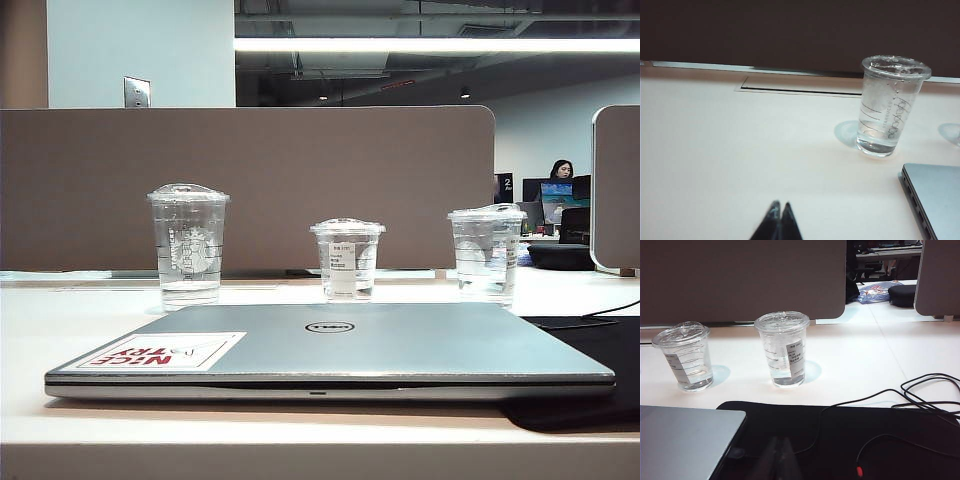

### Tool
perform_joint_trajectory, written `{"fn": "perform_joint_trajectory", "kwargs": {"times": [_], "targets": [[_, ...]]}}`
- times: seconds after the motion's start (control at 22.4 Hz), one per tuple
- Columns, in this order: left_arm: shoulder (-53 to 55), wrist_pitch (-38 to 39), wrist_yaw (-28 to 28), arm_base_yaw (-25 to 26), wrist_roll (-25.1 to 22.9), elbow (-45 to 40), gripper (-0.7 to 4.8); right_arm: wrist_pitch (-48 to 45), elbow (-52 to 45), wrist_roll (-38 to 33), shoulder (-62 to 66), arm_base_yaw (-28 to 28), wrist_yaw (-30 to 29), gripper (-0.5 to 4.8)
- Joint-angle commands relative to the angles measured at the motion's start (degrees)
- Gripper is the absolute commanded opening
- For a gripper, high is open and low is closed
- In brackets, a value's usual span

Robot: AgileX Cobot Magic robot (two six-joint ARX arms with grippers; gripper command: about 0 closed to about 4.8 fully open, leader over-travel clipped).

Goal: Pick up the coffee cup on the middle and place it on the left side of the laptop.

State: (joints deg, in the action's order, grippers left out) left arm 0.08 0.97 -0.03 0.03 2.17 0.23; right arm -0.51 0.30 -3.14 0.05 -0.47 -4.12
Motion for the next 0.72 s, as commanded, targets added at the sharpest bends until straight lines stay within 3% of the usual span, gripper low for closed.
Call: {"fn": "perform_joint_trajectory", "kwargs": {"times": [0.04,0.45,0.58,0.67,0.72], "targets": [[0.00,-0.63,0.24,0.07,-0.20,0.17,-0.05,-0.98,-0.22,0.15,-0.09,0.07,0.11,-0.05],[0.00,-0.66,0.28,0.02,-0.13,0.17,-0.05,-0.96,-0.22,0.15,-0.09,0.33,0.11,-0.05],[0.00,-1.53,0.79,0.02,1.92,0.20,-0.05,-1.03,-0.22,0.15,0.81,2.47,0.44,-0.05],[0.00,-3.32,3.91,0.02,4.24,0.20,-0.05,-1.03,-0.22,0.15,2.67,4.70,0.44,-0.05],[0.00,-5.31,8.35,0.02,5.66,0.20,-0.05,-0.98,-0.22,0.15,4.79,7.02,0.44,-0.05]]}}
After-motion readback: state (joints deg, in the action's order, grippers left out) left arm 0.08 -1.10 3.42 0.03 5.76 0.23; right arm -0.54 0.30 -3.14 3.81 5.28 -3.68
